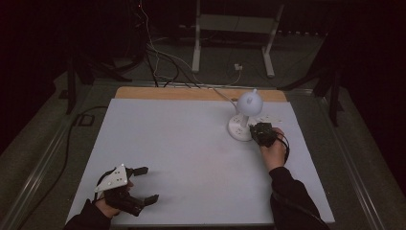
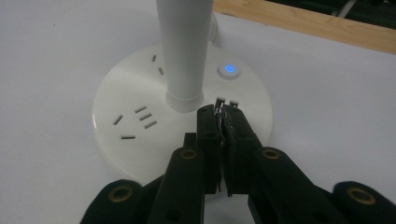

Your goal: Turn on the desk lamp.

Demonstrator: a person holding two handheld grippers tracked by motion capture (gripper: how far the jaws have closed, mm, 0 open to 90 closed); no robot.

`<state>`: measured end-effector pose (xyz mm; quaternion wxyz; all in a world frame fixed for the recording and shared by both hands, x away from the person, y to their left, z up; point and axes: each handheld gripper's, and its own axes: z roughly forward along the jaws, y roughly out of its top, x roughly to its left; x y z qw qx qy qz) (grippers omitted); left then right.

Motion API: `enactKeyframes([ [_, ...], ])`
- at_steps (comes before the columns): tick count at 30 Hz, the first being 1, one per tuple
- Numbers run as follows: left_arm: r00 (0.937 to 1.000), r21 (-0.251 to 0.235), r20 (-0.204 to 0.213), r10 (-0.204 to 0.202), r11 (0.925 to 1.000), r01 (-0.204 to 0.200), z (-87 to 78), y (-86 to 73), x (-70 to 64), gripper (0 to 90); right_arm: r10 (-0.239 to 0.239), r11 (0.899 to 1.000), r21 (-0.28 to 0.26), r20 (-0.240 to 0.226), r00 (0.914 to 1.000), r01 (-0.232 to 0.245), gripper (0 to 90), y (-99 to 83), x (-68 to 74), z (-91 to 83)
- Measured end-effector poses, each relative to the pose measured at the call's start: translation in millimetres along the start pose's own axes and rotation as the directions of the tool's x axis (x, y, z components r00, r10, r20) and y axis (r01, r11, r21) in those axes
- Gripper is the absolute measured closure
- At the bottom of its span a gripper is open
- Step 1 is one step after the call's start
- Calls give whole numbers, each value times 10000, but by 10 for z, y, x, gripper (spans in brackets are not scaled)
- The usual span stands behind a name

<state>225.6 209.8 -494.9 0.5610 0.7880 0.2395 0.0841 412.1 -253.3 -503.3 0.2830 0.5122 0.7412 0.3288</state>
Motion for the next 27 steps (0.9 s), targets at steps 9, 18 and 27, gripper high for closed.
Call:
enactKeyframes([
  [9,10000,3,-3,-4,10000,4,0,0,-1,2,-17,10000,-59,33,10000,17,864,-7,12,3],
  [18,10000,12,14,-1,10000,1,1,-1,-3,2,-152,9999,-82,21,9999,152,866,-17,38,7],
  [27,10000,8,15,-8,10000,8,-3,0,2,2,235,9969,-747,-59,9997,-239,847,27,-28,-108],
])
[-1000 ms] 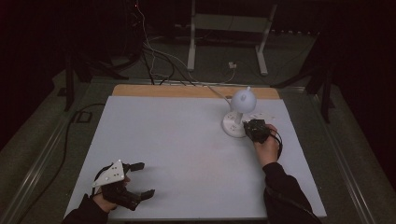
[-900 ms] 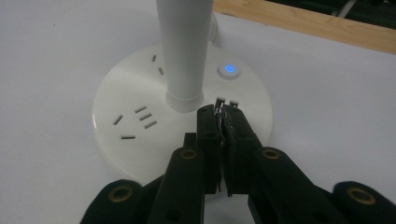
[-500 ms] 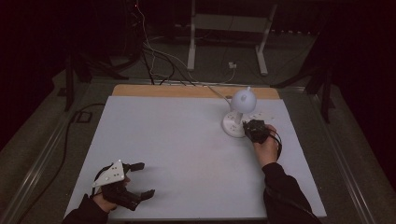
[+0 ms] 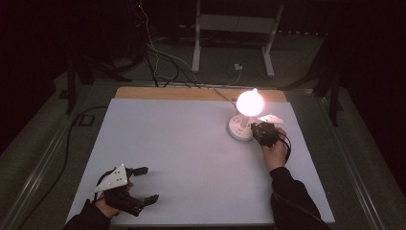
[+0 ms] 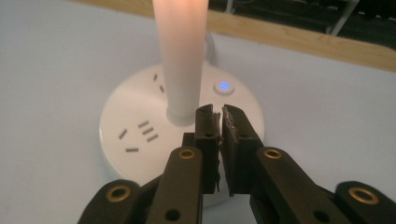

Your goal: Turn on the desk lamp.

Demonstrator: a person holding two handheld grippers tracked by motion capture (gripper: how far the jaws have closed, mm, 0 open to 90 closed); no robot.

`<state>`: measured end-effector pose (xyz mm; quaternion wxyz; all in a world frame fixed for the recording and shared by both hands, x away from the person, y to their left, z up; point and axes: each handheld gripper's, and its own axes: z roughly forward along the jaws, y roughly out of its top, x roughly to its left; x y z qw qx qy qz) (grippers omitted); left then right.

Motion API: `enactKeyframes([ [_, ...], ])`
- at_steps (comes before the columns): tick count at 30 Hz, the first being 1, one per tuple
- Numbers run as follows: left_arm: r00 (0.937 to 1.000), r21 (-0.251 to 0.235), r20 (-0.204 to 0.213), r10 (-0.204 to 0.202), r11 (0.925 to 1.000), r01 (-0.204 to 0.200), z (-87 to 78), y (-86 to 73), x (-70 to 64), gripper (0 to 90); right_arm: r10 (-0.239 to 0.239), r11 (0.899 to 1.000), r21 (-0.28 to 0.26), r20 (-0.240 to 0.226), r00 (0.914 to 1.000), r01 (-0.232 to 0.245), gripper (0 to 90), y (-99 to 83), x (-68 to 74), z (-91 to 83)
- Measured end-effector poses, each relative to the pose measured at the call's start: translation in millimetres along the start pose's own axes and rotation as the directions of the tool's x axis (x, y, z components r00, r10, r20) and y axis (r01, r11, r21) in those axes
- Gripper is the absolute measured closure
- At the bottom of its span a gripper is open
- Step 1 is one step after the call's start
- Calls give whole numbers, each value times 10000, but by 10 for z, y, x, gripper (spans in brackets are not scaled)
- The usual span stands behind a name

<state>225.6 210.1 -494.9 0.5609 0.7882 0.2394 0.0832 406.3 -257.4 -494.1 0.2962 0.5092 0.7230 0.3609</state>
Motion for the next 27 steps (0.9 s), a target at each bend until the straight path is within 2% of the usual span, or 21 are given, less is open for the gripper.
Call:
enactKeyframes([
  [3,10000,-5,-5,10,10000,-10,-1,1,-3,2,-11,9999,-125,-25,10000,11,831,18,-3,-32],
  [4,10000,-2,-7,16,10000,-16,-3,1,-3,2,-21,9998,-205,-81,10000,20,785,23,-2,-47],
  [6,10000,6,-15,19,10000,-19,-4,1,-3,2,-35,9997,-257,-112,9999,32,758,25,-4,-53],
  [9,10000,4,-14,19,10000,-19,-6,1,-2,2,-96,9993,-378,-331,9994,84,618,28,-5,-66],
  [10,10000,3,-15,19,10000,-19,-6,1,-1,2,-82,9988,-484,-552,9984,55,517,29,-6,-85],
  [11,10000,4,-13,19,10000,-19,-7,2,-1,2,-82,9988,-484,-552,9984,55,517,29,-6,-85],
  [13,10000,8,-15,25,10000,-25,-8,2,-2,2,-113,9985,-538,-817,9966,69,448,30,-3,-110],
  [14,10000,13,-9,27,10000,-27,-9,2,-3,2,-109,9985,-550,-1185,9929,44,376,29,-3,-134],
  [15,10000,23,-15,30,10000,-30,-8,2,-3,2,-109,9985,-550,-1185,9929,44,376,29,-3,-134],
  [18,10000,19,-14,5,10000,-5,-10,3,-2,2,46,9988,-477,-1378,9905,-113,254,34,0,-159],
  [19,10000,16,-11,-1,10000,1,-11,4,-1,2,143,9988,-433,-1705,9853,-220,159,43,-2,-171],
  [20,10000,14,-15,-7,10000,7,-12,4,0,2,143,9988,-433,-1705,9853,-220,159,43,-2,-171],
  [24,10000,7,-15,-1,10000,1,-10,5,4,2,51,9989,-432,-2290,9734,-154,6,37,19,-183],
  [26,10000,-6,-18,-16,10000,16,-10,6,4,2,-81,9993,-370,-2431,9700,-10,0,27,31,-188],
  [27,10000,-15,-22,-24,10000,24,-10,7,5,2,10,9989,-445,-2611,9653,-131,0,19,30,-195],
])
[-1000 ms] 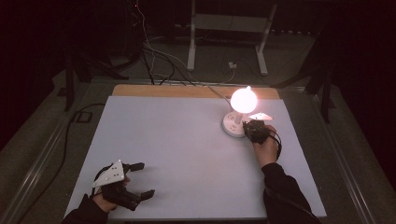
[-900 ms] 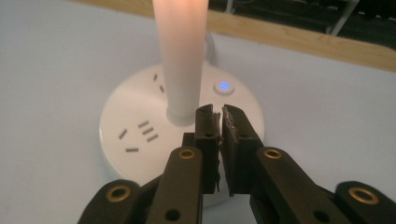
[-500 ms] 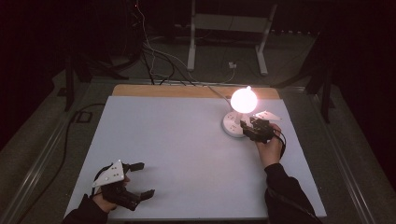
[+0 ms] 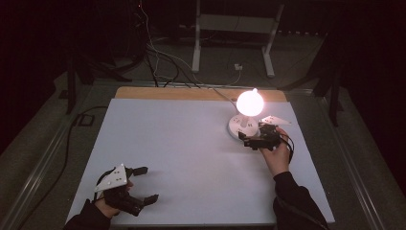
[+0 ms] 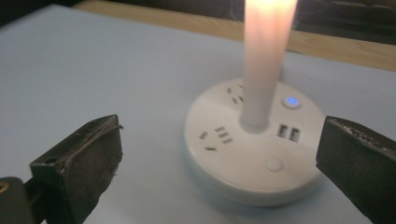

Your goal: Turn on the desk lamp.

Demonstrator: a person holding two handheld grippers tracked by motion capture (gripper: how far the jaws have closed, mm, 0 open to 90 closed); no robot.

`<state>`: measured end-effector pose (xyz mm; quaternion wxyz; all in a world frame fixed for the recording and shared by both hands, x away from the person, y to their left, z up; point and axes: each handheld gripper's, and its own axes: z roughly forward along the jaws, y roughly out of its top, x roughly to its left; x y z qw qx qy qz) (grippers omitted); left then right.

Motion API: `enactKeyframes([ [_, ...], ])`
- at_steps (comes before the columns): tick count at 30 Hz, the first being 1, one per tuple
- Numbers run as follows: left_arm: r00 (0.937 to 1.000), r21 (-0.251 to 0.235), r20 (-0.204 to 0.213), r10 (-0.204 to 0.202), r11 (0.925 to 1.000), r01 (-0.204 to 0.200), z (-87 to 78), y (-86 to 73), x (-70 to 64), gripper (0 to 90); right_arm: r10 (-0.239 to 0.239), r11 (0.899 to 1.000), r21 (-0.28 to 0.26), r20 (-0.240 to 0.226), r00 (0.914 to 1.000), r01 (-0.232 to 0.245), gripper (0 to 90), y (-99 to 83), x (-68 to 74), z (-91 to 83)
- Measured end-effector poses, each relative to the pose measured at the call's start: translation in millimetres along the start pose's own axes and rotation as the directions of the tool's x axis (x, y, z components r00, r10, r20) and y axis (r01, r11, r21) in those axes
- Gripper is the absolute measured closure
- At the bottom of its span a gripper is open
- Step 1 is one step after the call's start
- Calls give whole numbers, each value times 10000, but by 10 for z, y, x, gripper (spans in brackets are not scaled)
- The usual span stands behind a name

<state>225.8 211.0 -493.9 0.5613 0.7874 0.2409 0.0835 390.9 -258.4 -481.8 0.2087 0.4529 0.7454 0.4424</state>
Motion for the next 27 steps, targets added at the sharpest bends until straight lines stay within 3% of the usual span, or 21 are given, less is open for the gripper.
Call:
enactKeyframes([
  [4,10000,12,-21,-73,10000,73,9,3,12,2,413,9903,-1305,-572,9975,-485,0,-76,29,-47],
  [9,10000,-19,8,-88,10000,88,14,7,17,2,468,9907,-1228,-934,9945,-582,0,-84,24,-82],
  [11,10000,-18,6,-83,10000,83,14,6,18,2,378,9889,-1399,-871,9955,-498,0,-76,21,-96],
  [21,10000,-41,27,-34,10000,34,-9,-1,1,3,-162,9920,-1260,-688,9975,74,0,-43,109,-232],
  [27,10000,-58,50,-21,10000,21,-13,-2,1,2,-290,9929,-1174,-997,9946,172,0,-107,207,-359],
])
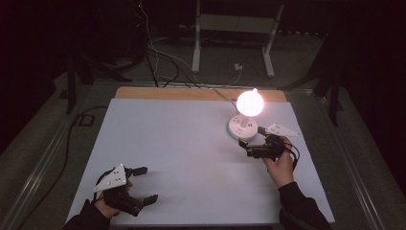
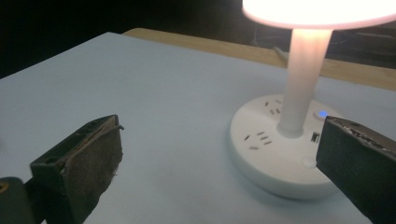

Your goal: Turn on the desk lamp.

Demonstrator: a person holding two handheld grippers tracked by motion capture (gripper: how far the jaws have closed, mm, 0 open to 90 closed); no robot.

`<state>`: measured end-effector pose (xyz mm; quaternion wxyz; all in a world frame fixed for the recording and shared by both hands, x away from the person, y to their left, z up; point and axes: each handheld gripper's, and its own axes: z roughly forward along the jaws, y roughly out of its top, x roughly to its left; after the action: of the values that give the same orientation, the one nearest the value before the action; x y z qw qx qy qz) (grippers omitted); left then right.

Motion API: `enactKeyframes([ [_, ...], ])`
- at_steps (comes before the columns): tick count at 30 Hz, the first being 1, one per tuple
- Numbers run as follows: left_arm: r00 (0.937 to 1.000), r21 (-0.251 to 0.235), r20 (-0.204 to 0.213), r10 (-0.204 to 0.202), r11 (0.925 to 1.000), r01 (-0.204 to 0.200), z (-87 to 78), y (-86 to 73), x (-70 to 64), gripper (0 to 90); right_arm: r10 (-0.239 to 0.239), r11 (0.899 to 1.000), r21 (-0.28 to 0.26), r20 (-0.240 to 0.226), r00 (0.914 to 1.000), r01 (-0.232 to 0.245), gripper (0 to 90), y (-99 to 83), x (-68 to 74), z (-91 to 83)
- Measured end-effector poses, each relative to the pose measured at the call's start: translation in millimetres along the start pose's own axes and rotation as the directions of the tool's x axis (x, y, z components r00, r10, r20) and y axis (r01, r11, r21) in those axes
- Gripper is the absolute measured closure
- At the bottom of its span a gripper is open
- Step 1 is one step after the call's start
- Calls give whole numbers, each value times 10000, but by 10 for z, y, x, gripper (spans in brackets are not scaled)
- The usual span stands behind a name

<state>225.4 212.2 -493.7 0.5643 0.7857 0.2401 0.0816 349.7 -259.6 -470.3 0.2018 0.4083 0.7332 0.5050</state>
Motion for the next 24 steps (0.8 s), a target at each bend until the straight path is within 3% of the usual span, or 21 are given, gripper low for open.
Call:
enactKeyframes([
  [18,10000,101,-14,37,9999,-37,16,-2,-9,2,-208,9978,608,-832,9963,259,0,-427,250,-480],
  [24,10000,99,-13,27,9999,-27,14,-2,-7,2,-742,9908,1064,-937,9928,841,0,-598,263,-600],
])
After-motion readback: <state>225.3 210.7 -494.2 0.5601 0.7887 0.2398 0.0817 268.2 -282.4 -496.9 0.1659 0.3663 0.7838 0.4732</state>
